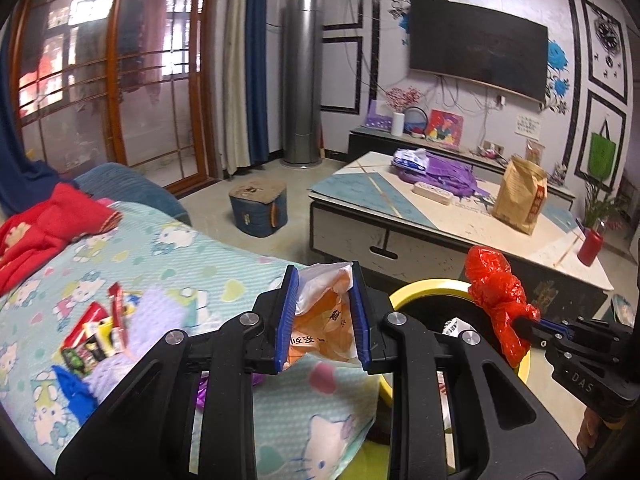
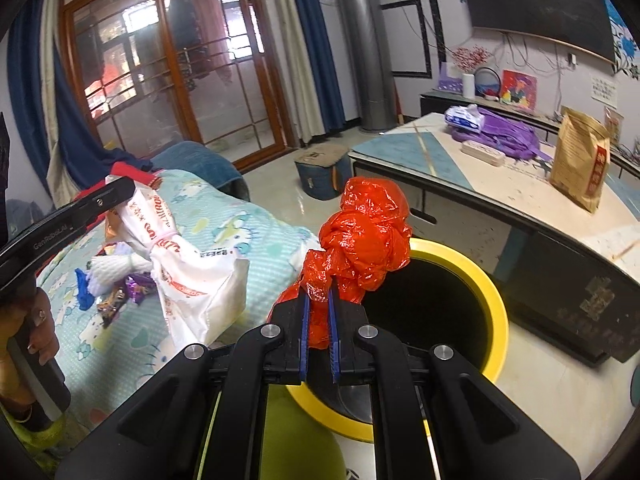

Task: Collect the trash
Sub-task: 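Carry both bags over the yellow-rimmed bin and open both tools to drop them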

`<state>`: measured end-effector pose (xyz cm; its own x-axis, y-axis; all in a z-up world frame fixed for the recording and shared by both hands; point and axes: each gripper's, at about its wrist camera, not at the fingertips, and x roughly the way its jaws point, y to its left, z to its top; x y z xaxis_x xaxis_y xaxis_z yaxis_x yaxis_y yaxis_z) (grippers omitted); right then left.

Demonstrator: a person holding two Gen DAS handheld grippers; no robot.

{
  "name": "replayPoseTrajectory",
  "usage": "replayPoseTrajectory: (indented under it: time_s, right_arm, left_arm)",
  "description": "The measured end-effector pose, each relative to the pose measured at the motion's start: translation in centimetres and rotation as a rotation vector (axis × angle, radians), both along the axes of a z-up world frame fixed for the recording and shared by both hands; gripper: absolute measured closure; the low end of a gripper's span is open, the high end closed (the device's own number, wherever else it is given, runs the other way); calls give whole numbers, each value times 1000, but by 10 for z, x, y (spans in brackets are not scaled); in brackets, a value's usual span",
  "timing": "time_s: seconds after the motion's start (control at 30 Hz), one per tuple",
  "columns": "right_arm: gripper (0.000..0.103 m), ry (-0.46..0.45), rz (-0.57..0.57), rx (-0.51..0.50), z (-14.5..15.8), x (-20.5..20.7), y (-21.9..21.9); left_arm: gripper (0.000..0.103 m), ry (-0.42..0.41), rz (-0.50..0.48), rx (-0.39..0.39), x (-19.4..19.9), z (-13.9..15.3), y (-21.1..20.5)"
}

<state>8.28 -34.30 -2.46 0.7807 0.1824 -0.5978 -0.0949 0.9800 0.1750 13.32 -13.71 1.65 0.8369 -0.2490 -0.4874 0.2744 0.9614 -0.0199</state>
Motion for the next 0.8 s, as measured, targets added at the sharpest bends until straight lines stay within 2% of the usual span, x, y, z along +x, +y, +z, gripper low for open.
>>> replayPoseTrajectory:
  time_s: [0.2,0.43,0.8]
  right_arm:
    - [95,41,-36,9,-12,4,-16]
    - [95,90,-69,18,-26,11,-29]
    - [94,153,-95,44,-41,20,-38]
  left_arm:
    - [84,12,-29,33,15,-11,-28]
    - [83,49,-57,100,33,-40,-61]
    - [80,117,-93,99,51,-66,-78]
